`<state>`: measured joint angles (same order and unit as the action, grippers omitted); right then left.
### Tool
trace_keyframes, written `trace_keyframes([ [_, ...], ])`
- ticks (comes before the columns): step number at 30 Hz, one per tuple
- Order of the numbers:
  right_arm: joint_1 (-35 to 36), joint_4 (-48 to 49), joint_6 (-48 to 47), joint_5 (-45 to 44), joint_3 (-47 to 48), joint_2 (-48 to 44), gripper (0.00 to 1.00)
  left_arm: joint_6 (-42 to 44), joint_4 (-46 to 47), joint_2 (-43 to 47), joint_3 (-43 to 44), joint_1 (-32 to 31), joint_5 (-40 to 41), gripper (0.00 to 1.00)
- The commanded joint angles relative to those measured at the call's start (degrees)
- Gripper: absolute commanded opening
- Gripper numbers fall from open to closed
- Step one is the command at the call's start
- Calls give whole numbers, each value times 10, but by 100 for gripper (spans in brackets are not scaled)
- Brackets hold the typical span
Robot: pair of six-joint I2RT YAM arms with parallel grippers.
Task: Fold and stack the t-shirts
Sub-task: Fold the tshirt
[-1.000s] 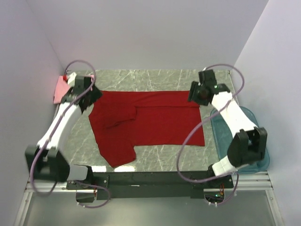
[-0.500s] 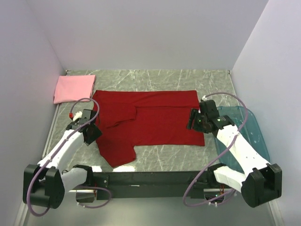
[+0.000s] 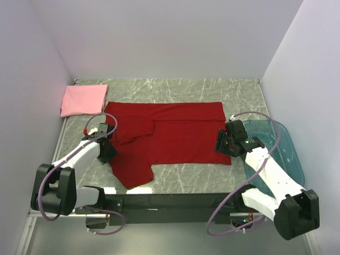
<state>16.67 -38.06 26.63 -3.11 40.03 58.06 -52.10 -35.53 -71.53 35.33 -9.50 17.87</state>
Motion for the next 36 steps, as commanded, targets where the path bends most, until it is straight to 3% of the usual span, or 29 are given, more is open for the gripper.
trace_keyframes([
  [1, -4, 8, 13, -41, -9, -5, 63, -14, 11, -10, -1, -3, 7, 47],
  [7, -22, 7, 21, -44, -14, 7, 62, -10, 13, -30, -1, -3, -8, 37],
  [11, -28, 4, 26, -50, -16, 14, 62, -12, 5, -41, 2, -3, -5, 17],
  [15, -37, -9, 46, -60, -23, 11, 59, -30, -28, -28, 7, -3, 2, 4],
  [25, -60, -21, 70, -73, -31, 36, 53, -55, -102, 47, 35, 1, 34, 4],
  [36, -71, 15, 122, -85, -71, 73, 52, -66, -125, 46, 43, 4, 39, 4],
])
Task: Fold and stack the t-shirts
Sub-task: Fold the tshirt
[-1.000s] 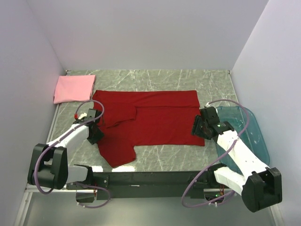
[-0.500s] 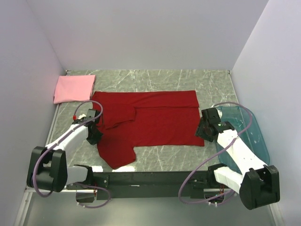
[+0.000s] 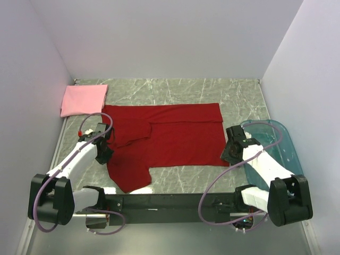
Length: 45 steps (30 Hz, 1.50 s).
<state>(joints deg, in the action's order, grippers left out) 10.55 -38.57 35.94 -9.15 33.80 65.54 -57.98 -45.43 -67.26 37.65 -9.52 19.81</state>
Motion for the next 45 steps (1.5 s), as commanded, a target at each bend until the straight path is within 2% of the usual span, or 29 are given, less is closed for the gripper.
trace_keyframes([
  [1, -14, 22, 29, -24, -9, -1, 52, -7, -27, 4, 21, 4, 21, 4],
  [15, -25, 31, 22, 29, -15, 43, 51, -4, -28, 1, 22, 36, 18, 6],
  [32, -8, -39, 33, 20, 28, -8, 51, -4, -26, 8, 21, 35, 18, 7],
  [45, 0, -21, 45, 55, -4, 24, 52, 0, -18, 16, 16, 36, 15, 7],
])
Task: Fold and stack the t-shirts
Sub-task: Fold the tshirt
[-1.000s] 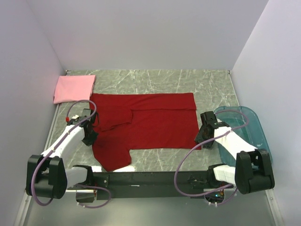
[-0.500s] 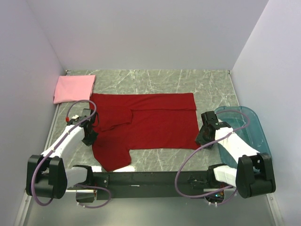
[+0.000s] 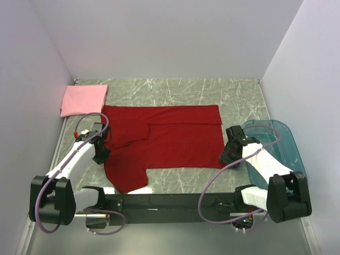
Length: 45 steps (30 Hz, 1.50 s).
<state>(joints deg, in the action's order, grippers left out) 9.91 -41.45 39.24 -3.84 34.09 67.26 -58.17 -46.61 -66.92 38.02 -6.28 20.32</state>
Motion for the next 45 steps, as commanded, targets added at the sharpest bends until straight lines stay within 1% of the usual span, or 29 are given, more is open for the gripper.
trace_keyframes([
  [1, 7, 9, 14, 1, -10, 11, 51, 1, -5, 13, 11, 5, 10, 7],
  [8, 7, 30, 18, 0, -28, 33, 51, -2, -9, 20, 12, 4, 15, 7],
  [11, 7, 34, 17, 1, -29, 38, 48, -2, -9, 17, 13, 5, 14, 7],
  [13, 7, 35, 16, -1, -29, 39, 42, -3, -9, 16, 12, 5, 16, 7],
  [14, 7, 35, 16, -1, -29, 38, 35, -3, -9, 17, 13, 5, 16, 7],
  [16, 7, 35, 15, -4, -29, 37, 31, -4, -10, 19, 14, 5, 16, 6],
  [17, 8, 34, 15, -5, -28, 33, 24, -5, -11, 20, 14, 5, 16, 6],
  [19, 7, 30, 16, -6, -25, 29, 19, -7, -16, 21, 17, 6, 17, 4],
  [20, 6, 29, 17, -7, -24, 22, 12, -7, -20, 22, 18, 7, 17, 4],
  [22, 7, 20, 15, -11, -17, 16, 5, -4, -23, 26, 22, 16, 14, 2],
  [23, 6, 16, 15, -15, -13, 9, 0, -1, -23, 27, 23, 21, 10, 2],
  [27, 7, -9, 13, -16, 7, -11, 0, 18, -38, 39, 36, 42, 4, 1],
  [30, 5, -27, 7, -26, 33, -27, 0, 33, -48, 46, 52, 55, 6, 1],
  [33, 5, -43, -2, -33, 72, -23, 0, 42, -49, 44, 64, 60, -3, 1],
  [39, 4, -48, -15, -35, 163, 21, 0, 55, -45, 2, 101, 61, -16, 4],
  [44, 0, -41, -27, -32, 210, 78, 0, 71, -44, -44, 140, 60, -27, 5],
  [45, -2, -38, -29, -31, 221, 85, 0, 77, -43, -59, 155, 75, -29, 6],
])
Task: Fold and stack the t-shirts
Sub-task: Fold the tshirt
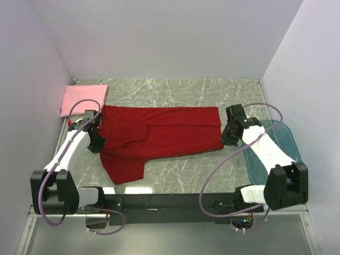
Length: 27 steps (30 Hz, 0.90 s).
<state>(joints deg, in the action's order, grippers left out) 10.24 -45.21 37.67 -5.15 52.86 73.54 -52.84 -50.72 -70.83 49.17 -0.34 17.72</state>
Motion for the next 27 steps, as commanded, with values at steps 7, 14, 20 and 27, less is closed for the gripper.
trace_keyframes([
  [7, -21, 15, -33, -26, 72, 88, 0, 49, -2, -88, 109, 31, -12, 6],
  [14, -36, 36, -48, -31, 100, 138, 0, 73, -1, -159, 174, 38, -16, 5],
  [20, -39, 53, -52, -38, 101, 173, 0, 107, -3, -219, 236, 37, -13, 4],
  [27, -44, 69, -53, -50, 94, 190, 0, 128, 8, -264, 265, 36, -9, 2],
])
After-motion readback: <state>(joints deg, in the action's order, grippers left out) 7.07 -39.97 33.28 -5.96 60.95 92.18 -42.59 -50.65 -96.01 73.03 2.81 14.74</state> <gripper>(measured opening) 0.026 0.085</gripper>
